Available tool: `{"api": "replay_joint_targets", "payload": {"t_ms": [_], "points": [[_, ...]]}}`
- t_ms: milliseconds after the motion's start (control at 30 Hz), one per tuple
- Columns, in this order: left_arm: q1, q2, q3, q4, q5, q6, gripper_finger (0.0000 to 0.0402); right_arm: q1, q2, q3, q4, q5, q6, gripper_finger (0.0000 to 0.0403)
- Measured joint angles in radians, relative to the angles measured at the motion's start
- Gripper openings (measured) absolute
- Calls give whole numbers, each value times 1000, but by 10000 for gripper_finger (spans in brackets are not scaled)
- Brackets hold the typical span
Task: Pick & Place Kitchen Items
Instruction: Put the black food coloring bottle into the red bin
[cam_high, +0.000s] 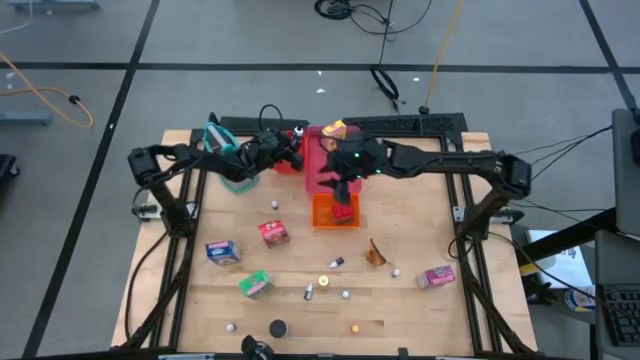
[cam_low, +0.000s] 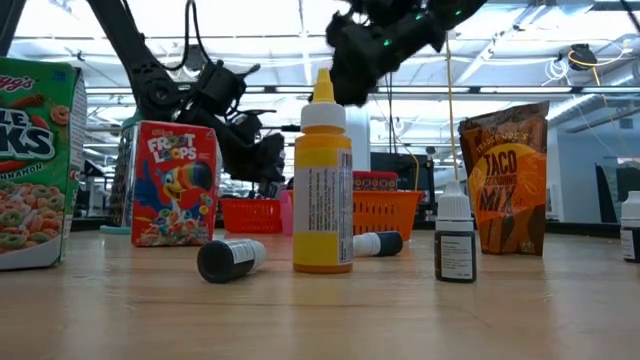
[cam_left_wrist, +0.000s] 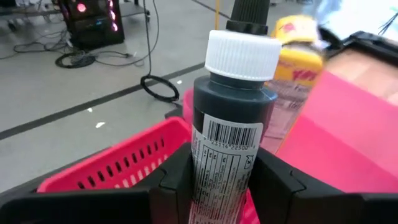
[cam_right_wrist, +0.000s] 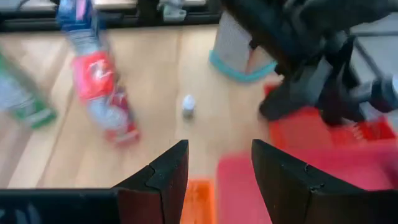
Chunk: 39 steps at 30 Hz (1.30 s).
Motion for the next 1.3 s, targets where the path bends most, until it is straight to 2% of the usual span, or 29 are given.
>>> {"api": "replay_joint_targets", "payload": {"t_ms": [67, 167, 467, 633, 967, 1100, 1300], "points": [[0, 19, 0, -7, 0, -12, 124, 8, -14, -9, 53, 5, -5, 169], [0, 48, 0, 8, 0, -31, 124, 9, -70, -54, 38, 1, -4, 169], [-14, 88, 0, 28, 27, -57, 125, 8, -185, -217, 239, 9, 19, 169], [-20, 89, 0, 34, 51, -49, 140, 9, -222, -285, 291, 83, 19, 169], [-24, 89, 0, 35, 67, -54, 222, 9, -223, -301, 295, 82, 47, 169], [-25, 89, 0, 35, 82, -54, 232, 9, -223, -301, 295, 82, 49, 169], [-31, 89, 0, 35, 99, -43, 223, 9, -223, -301, 271, 78, 76, 169]]}}
